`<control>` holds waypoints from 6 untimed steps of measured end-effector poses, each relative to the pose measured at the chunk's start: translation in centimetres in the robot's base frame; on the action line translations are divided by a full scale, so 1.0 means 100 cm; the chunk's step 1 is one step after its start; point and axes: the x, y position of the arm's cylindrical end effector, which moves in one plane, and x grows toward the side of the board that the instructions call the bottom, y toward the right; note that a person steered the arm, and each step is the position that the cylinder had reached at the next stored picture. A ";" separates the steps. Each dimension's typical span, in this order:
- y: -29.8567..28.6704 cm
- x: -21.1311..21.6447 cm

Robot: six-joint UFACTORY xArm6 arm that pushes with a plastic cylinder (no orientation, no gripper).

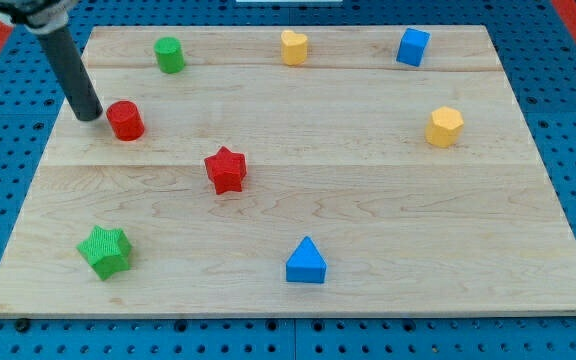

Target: Move the red circle into the red star

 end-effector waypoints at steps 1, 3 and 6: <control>0.046 0.018; 0.017 -0.042; 0.098 0.020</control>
